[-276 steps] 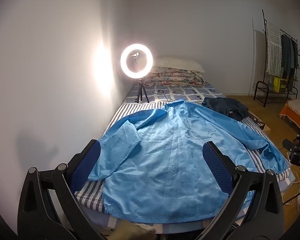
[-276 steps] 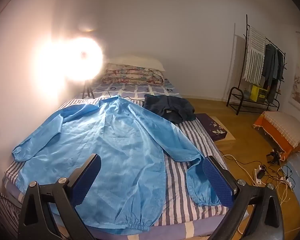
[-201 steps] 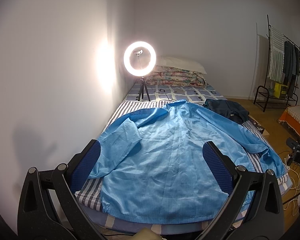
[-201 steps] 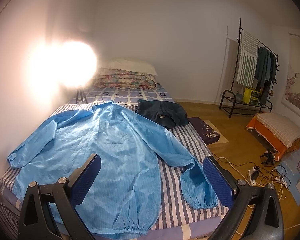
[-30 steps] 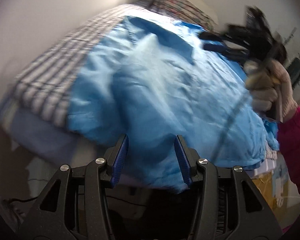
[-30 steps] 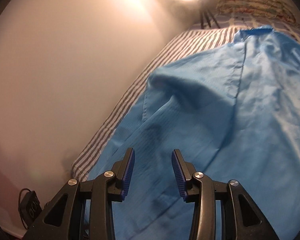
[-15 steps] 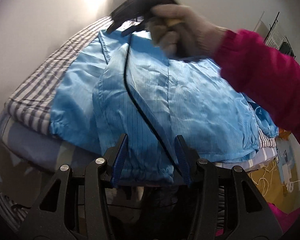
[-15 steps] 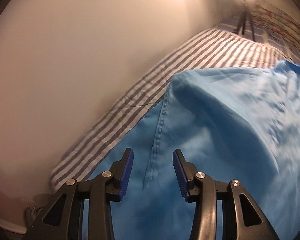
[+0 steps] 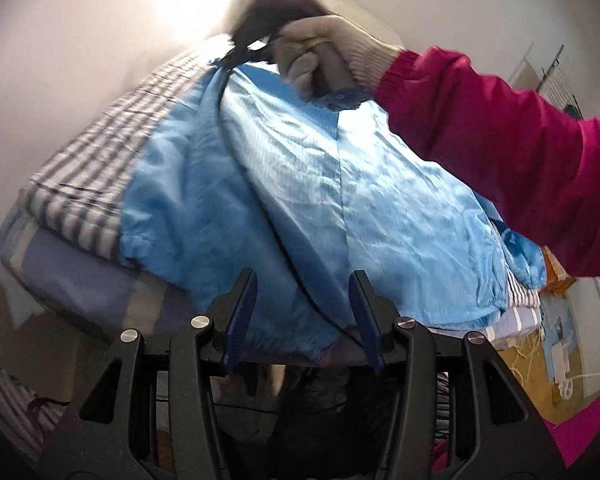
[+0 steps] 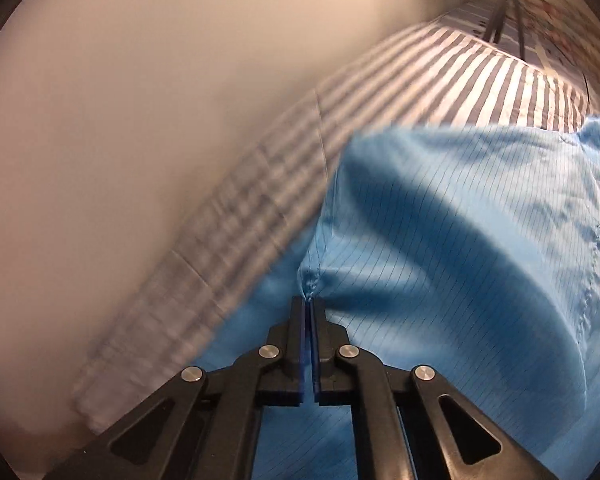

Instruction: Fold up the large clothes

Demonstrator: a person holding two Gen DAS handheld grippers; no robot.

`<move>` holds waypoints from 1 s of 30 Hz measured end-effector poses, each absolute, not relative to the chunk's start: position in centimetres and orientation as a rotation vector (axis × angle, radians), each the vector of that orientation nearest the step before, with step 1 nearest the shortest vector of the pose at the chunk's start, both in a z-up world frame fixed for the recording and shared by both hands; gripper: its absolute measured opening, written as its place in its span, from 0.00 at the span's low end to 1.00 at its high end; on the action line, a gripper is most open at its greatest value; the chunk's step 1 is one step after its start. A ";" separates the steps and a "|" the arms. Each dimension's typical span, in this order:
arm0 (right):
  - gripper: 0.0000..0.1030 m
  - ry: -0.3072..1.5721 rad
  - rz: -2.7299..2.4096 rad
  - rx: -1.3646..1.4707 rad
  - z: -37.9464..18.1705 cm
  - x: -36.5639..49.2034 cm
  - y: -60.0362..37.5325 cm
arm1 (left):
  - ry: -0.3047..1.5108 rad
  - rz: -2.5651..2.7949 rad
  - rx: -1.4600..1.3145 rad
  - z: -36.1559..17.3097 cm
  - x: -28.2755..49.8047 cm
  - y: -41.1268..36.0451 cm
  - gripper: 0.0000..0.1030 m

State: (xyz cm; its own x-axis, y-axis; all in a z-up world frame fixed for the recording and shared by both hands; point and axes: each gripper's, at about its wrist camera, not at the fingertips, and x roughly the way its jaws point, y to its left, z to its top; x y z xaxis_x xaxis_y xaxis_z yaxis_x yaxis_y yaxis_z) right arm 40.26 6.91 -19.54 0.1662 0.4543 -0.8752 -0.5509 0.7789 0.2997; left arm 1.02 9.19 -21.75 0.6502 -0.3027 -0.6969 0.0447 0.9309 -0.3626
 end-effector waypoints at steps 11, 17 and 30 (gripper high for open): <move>0.39 1.159 0.782 0.061 -17.3 38.7 2.5 | 0.902 -0.037 -0.390 -24.1 3.5 14.9 0.48; 0.39 1.113 0.831 0.004 -14.8 32.3 -3.7 | 0.971 -0.042 -0.404 -26.2 5.1 14.8 0.48; 0.37 1.321 0.700 0.101 -24.3 20.9 -12.5 | 0.991 -0.027 -0.496 -26.9 4.5 15.3 0.00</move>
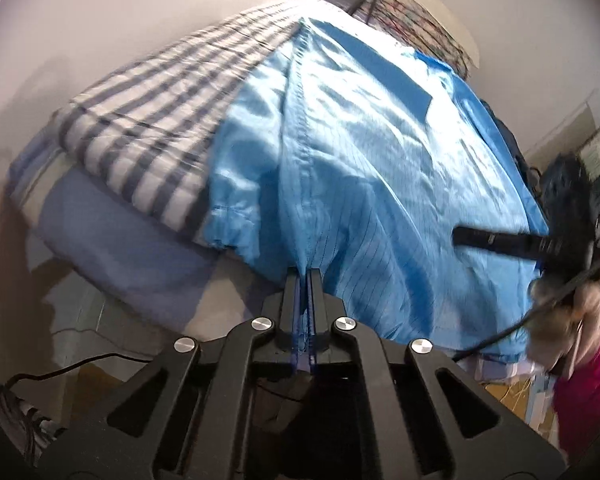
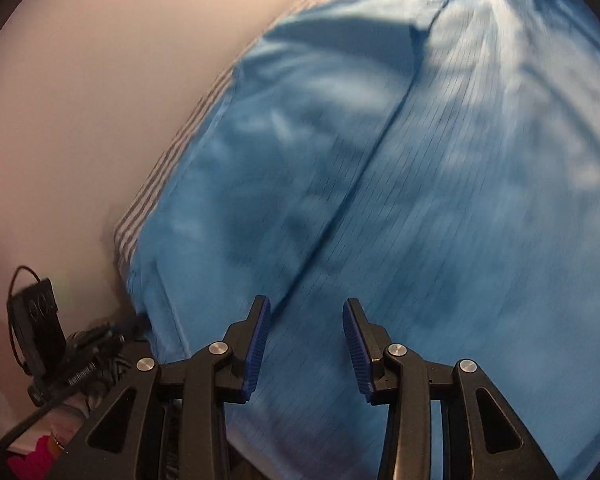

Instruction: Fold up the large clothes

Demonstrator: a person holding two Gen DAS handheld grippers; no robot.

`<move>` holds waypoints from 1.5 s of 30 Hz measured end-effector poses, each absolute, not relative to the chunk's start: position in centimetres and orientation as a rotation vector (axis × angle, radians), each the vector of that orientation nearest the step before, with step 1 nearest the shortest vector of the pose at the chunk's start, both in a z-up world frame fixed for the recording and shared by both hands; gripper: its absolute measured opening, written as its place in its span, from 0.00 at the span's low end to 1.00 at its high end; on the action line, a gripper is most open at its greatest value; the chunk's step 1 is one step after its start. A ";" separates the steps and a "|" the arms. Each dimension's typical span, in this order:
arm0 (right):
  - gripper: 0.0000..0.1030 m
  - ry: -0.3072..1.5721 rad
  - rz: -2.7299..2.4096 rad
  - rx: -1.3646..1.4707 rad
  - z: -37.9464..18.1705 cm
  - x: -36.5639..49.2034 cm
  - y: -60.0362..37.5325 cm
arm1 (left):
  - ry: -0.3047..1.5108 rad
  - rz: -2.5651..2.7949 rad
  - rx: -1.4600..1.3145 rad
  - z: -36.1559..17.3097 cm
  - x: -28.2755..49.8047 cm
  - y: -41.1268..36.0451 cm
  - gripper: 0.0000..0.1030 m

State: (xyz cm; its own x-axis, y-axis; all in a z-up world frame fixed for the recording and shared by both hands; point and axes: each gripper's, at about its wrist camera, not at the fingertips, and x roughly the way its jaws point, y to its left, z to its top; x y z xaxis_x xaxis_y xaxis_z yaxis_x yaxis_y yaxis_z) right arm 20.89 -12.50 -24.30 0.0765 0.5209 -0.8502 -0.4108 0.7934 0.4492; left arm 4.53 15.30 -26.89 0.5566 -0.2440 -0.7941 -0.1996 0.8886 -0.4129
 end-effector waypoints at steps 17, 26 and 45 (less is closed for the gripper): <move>0.06 1.286 0.811 0.028 -24.5 19.4 -8.2 | 0.928 0.093 -0.456 -23.5 3.8 19.0 0.57; 0.26 1.096 0.787 -0.020 -20.4 19.1 -11.1 | 0.993 -0.007 -0.583 -26.0 10.2 21.0 0.61; 0.36 1.152 0.799 -0.103 -25.1 20.5 -4.7 | 0.903 -0.045 -0.506 -24.4 11.0 19.2 0.01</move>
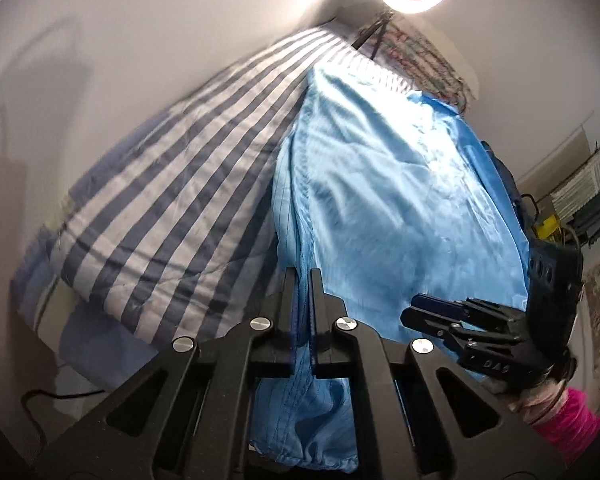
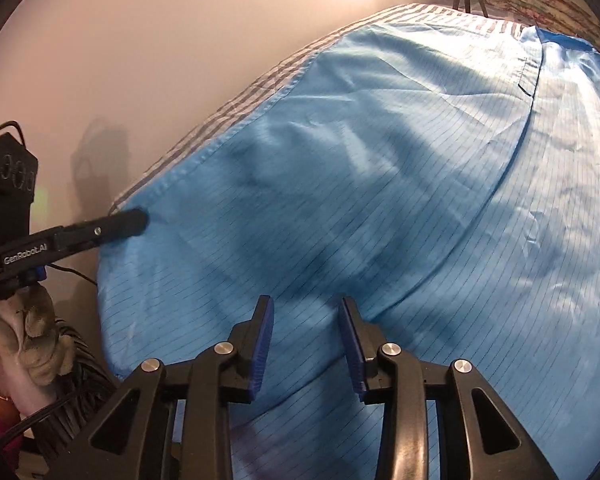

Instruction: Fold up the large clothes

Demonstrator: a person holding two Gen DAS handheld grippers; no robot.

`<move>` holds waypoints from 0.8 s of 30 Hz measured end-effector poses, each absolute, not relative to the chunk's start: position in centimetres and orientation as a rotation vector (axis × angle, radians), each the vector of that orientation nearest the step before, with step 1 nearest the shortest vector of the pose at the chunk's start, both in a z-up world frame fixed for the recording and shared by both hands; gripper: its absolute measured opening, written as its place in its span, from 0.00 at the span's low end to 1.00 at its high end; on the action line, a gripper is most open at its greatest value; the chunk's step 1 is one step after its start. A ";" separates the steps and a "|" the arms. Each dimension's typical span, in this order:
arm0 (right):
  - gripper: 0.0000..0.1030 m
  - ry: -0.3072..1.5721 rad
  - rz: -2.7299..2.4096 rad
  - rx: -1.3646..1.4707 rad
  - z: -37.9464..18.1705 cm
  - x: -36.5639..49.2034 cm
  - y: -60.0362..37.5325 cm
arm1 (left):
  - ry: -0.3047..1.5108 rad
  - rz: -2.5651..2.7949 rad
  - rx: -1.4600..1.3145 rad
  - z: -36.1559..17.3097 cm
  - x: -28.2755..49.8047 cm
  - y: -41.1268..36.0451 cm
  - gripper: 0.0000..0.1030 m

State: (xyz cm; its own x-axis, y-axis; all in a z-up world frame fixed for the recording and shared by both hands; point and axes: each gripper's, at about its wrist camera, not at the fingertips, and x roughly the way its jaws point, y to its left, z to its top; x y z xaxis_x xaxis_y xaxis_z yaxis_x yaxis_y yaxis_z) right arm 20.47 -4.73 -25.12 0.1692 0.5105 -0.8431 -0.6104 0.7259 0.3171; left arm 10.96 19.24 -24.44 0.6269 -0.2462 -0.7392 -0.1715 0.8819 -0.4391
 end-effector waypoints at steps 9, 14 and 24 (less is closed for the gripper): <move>0.56 1.068 0.803 0.052 -18.1 25.1 -5.2 | 0.837 -0.065 -0.375 -22.5 10.9 17.0 0.01; 0.56 1.062 0.807 -0.013 -16.0 29.0 -0.7 | 0.819 -0.086 -0.326 -21.8 10.9 16.3 0.01; 0.56 1.193 0.675 -0.058 -19.0 37.3 7.2 | 0.796 -0.121 -0.252 -21.2 11.3 14.7 0.00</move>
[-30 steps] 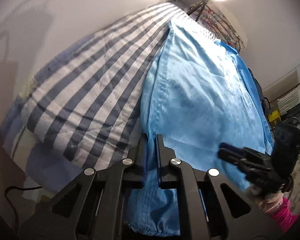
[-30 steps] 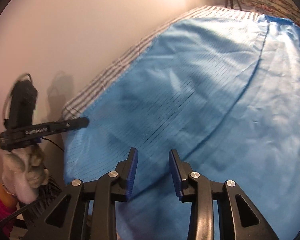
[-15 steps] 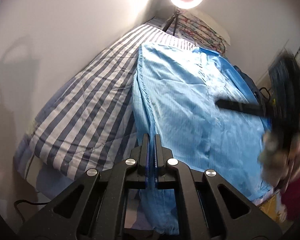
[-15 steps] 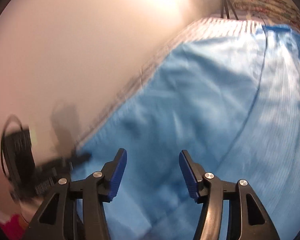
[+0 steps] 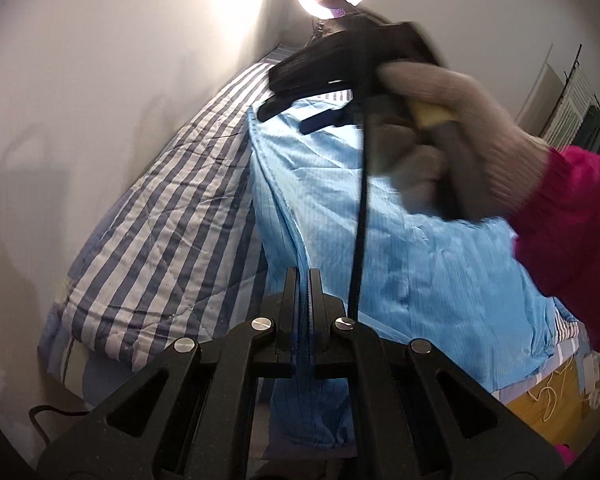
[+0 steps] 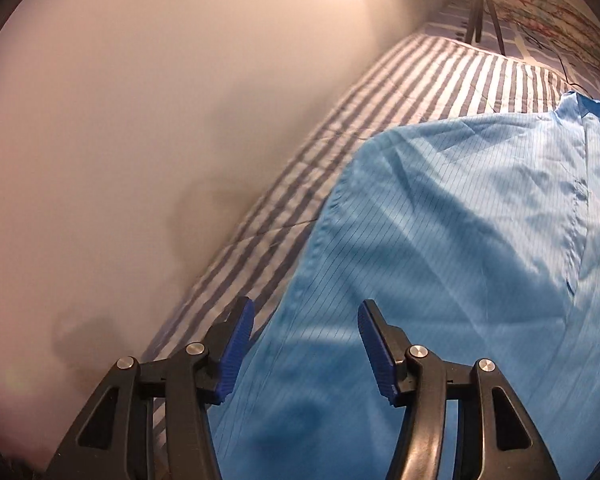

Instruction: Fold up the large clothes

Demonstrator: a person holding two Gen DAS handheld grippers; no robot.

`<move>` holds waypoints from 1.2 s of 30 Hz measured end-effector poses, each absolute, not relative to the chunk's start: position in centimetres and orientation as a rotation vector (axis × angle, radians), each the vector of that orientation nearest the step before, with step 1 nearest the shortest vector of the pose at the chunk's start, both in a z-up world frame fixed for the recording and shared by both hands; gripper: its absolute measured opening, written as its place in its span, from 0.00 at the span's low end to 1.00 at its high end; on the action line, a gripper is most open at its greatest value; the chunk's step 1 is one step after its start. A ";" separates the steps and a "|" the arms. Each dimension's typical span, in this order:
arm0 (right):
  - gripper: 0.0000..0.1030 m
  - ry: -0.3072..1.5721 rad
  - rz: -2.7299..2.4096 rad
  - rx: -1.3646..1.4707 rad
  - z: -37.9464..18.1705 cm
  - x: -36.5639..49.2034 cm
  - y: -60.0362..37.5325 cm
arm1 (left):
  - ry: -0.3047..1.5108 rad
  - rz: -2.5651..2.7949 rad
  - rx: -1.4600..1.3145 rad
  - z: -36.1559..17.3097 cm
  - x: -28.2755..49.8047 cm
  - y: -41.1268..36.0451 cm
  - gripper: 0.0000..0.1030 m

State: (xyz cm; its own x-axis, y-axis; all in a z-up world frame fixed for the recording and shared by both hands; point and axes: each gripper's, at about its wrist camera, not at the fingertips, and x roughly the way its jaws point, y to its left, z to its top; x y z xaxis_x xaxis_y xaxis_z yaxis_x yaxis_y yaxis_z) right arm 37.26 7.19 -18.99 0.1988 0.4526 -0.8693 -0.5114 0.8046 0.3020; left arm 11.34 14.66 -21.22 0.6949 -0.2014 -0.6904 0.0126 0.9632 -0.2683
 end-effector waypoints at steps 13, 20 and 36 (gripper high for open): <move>0.08 1.289 0.582 -0.243 -23.5 39.7 11.1 | 0.795 -0.166 -0.175 -20.7 12.3 12.2 0.00; 0.00 1.236 0.648 -0.045 -21.5 39.6 5.9 | 0.774 -0.205 -0.117 -19.4 12.2 9.7 0.00; 0.00 1.066 0.544 0.474 -19.2 36.1 -18.3 | 0.782 -0.424 0.089 -17.7 10.1 -2.5 0.00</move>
